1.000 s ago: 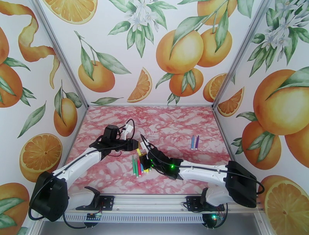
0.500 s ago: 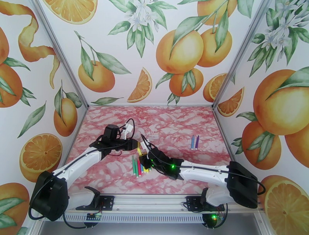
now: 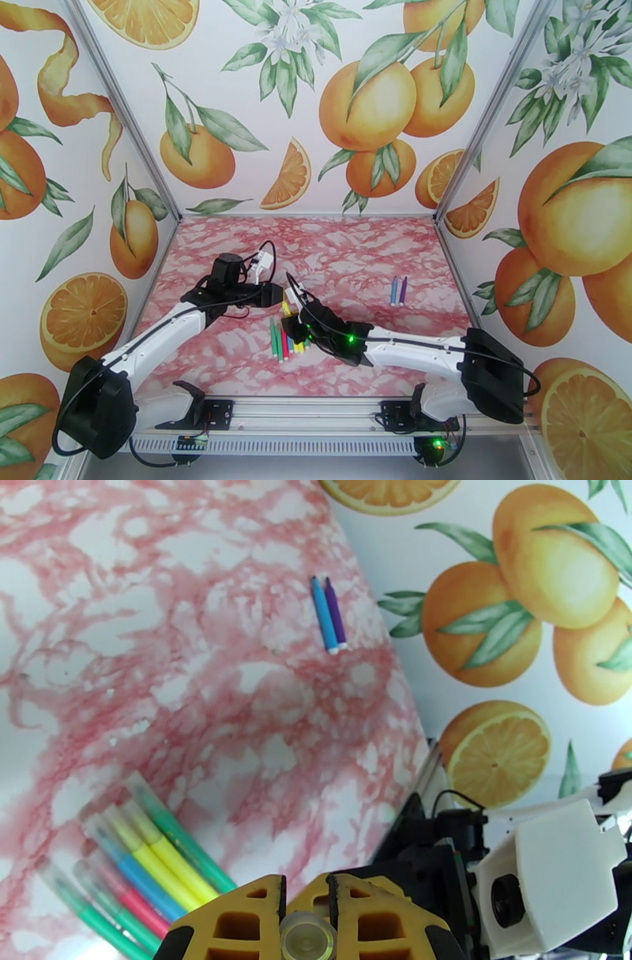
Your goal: Open the pen caps
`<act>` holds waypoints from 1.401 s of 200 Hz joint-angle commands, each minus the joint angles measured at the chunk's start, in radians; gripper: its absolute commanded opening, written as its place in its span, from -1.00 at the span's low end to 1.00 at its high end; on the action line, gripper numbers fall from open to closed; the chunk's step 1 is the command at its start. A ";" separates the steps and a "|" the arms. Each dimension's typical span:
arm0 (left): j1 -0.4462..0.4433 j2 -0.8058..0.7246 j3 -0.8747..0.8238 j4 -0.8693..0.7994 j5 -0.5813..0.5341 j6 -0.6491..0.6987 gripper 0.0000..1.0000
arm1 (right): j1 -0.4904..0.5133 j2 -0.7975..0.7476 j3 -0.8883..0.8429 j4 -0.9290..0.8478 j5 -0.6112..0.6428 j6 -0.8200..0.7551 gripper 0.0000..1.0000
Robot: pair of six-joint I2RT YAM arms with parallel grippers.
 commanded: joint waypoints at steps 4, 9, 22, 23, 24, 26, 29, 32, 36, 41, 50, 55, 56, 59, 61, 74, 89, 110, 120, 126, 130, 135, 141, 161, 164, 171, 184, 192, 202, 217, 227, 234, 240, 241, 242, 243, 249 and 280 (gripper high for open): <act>-0.007 -0.032 0.038 0.004 0.021 -0.005 -1.00 | 0.004 0.011 0.022 0.008 0.015 -0.006 -0.65; -0.007 -0.034 0.039 0.002 0.020 -0.006 -1.00 | 0.004 0.012 0.020 0.008 0.014 -0.006 -0.68; -0.007 -0.038 0.041 -0.001 0.018 -0.005 -1.00 | 0.005 0.008 0.013 0.011 0.012 -0.005 -0.73; -0.007 -0.038 0.040 -0.001 0.018 -0.006 -1.00 | 0.005 0.009 0.012 0.012 0.011 -0.006 -0.74; -0.007 -0.039 0.042 -0.003 0.017 -0.005 -1.00 | 0.005 0.009 0.011 0.012 0.011 -0.006 -0.74; -0.008 -0.039 0.042 -0.002 0.017 -0.005 -1.00 | 0.004 0.008 0.010 0.012 0.010 -0.005 -0.75; -0.006 -0.040 0.043 -0.004 0.017 -0.006 -1.00 | 0.004 0.008 0.008 0.012 0.009 -0.006 -0.76; -0.006 -0.041 0.043 -0.004 0.016 -0.006 -1.00 | 0.004 0.006 0.005 0.014 0.010 -0.006 -0.78; -0.007 -0.042 0.045 -0.005 0.014 -0.006 -1.00 | 0.004 0.006 0.002 0.014 0.009 -0.005 -0.79; -0.007 -0.043 0.045 -0.006 0.011 -0.008 -1.00 | 0.005 0.004 -0.004 0.015 0.009 -0.005 -0.81; -0.007 -0.049 0.046 -0.009 0.003 -0.009 -1.00 | 0.004 0.001 -0.011 0.015 0.008 -0.006 -0.86; -0.006 -0.052 0.049 -0.010 -0.001 -0.009 -1.00 | 0.004 -0.001 -0.017 0.018 0.006 -0.006 -0.89; -0.006 -0.052 0.049 -0.011 -0.003 -0.009 -1.00 | 0.004 -0.001 -0.018 0.018 0.006 -0.006 -0.89; -0.007 -0.054 0.050 -0.012 -0.007 -0.009 -1.00 | 0.004 -0.003 -0.022 0.019 0.005 -0.006 -0.91; -0.007 -0.054 0.050 -0.014 -0.009 -0.008 -1.00 | 0.004 -0.004 -0.025 0.019 0.005 -0.006 -0.92; -0.005 -0.059 0.056 -0.022 -0.027 -0.008 -1.00 | 0.004 -0.013 -0.042 0.025 0.001 -0.006 -0.98; -0.005 -0.059 0.064 -0.032 -0.049 -0.008 -1.00 | 0.004 -0.026 -0.066 0.033 -0.002 -0.008 -1.00; -0.002 -0.055 0.081 -0.038 -0.080 -0.021 -1.00 | 0.004 -0.047 -0.104 0.046 -0.006 -0.010 -1.00; 0.001 -0.052 0.090 -0.037 -0.091 -0.029 -1.00 | 0.004 -0.059 -0.122 0.051 -0.006 -0.011 -1.00; 0.004 -0.049 0.096 -0.036 -0.098 -0.034 -1.00 | 0.005 -0.067 -0.136 0.055 -0.006 -0.011 -1.00; 0.007 -0.046 0.100 -0.036 -0.100 -0.038 -1.00 | 0.004 -0.073 -0.143 0.058 -0.007 -0.012 -1.00; 0.011 -0.043 0.104 -0.035 -0.103 -0.044 -1.00 | 0.004 -0.079 -0.152 0.061 -0.007 -0.012 -1.00; 0.015 -0.040 0.108 -0.031 -0.105 -0.050 -1.00 | 0.004 -0.088 -0.164 0.063 -0.007 -0.012 -1.00; 0.034 -0.026 0.113 -0.009 -0.110 -0.079 -1.00 | 0.004 -0.115 -0.196 0.074 -0.008 -0.017 -1.00; 0.037 -0.024 0.114 -0.005 -0.108 -0.083 -1.00 | 0.004 -0.120 -0.201 0.073 -0.007 -0.018 -1.00; 0.043 -0.023 0.113 0.006 -0.107 -0.093 -1.00 | 0.005 -0.130 -0.212 0.075 -0.005 -0.020 -1.00; 0.055 -0.019 0.111 0.020 -0.107 -0.108 -1.00 | 0.005 -0.148 -0.230 0.079 -0.002 -0.024 -1.00; 0.063 -0.018 0.110 0.027 -0.107 -0.114 -1.00 | 0.006 -0.158 -0.240 0.078 0.002 -0.027 -1.00; 0.071 -0.016 0.110 0.030 -0.107 -0.120 -1.00 | 0.005 -0.171 -0.251 0.078 0.004 -0.031 -1.00; 0.086 -0.015 0.107 0.035 -0.106 -0.129 -1.00 | 0.006 -0.187 -0.267 0.078 0.012 -0.035 -1.00; 0.093 -0.014 0.105 0.041 -0.105 -0.135 -1.00 | 0.006 -0.196 -0.273 0.078 0.014 -0.038 -1.00; 0.099 -0.013 0.105 0.045 -0.104 -0.143 -1.00 | 0.005 -0.199 -0.278 0.079 0.015 -0.041 -1.00; 0.102 -0.012 0.102 0.049 -0.103 -0.148 -1.00 | 0.005 -0.202 -0.282 0.080 0.014 -0.042 -1.00; 0.103 -0.012 0.101 0.050 -0.103 -0.150 -1.00 | 0.006 -0.203 -0.283 0.081 0.013 -0.043 -1.00; 0.105 -0.012 0.101 0.051 -0.103 -0.151 -1.00 | 0.005 -0.203 -0.283 0.080 0.012 -0.043 -1.00; 0.106 -0.012 0.101 0.050 -0.102 -0.151 -1.00 | 0.005 -0.203 -0.284 0.081 0.013 -0.043 -1.00; 0.110 -0.011 0.100 0.054 -0.101 -0.157 -1.00 | 0.005 -0.204 -0.287 0.083 0.012 -0.045 -1.00; 0.119 -0.003 0.102 0.062 -0.084 -0.162 -1.00 | 0.005 -0.217 -0.296 0.079 0.035 -0.040 -1.00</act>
